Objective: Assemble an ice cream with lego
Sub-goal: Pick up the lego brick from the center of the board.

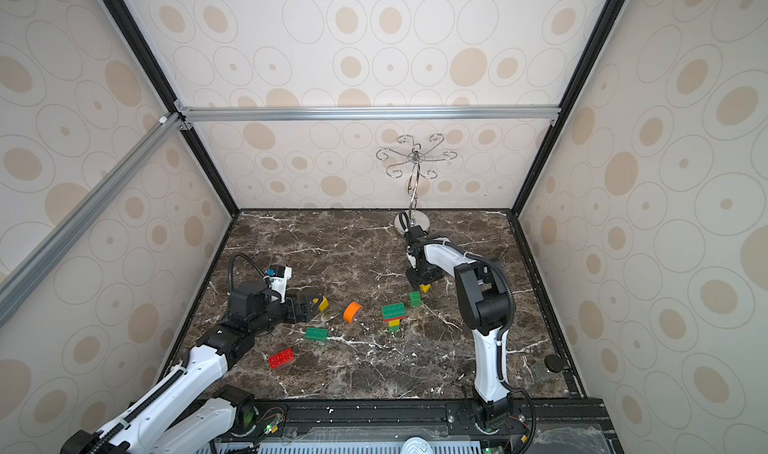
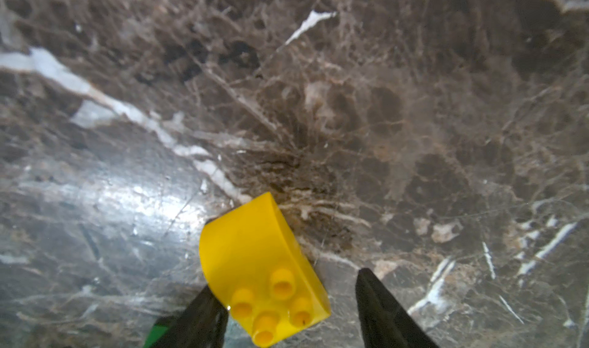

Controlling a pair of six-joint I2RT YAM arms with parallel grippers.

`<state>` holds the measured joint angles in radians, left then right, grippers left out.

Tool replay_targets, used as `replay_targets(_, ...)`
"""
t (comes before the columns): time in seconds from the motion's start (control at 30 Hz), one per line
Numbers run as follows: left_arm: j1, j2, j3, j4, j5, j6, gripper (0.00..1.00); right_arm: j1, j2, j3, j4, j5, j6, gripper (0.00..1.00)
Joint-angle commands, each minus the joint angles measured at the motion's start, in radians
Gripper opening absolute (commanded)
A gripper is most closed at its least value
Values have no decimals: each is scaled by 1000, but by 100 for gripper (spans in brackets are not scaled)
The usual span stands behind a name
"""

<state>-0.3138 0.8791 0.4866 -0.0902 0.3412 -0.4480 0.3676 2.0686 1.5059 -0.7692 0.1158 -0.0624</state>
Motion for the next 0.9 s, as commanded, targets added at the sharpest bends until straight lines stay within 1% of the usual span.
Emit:
replay_targets(0.0,5,-3,4,5,-9,0,100,2,17,13,-10,-5,-11,62)
replay_targets(0.1,5,-5,3,4,-10,-1,100,2,14,10,-15,-11,-10,58)
replay_targets(0.3,5,-5,3,4,-10,-1,100,2,-2,-1,-7,-30,-9,53)
replay_targets(0.57,5,-11,3,1,-13,-2,100,-6,-8,5,6,-84,-34,54)
replay_targets(0.87,5,-12,3,0,-13,0,100,-15,-17,8,2,-81,-45,54)
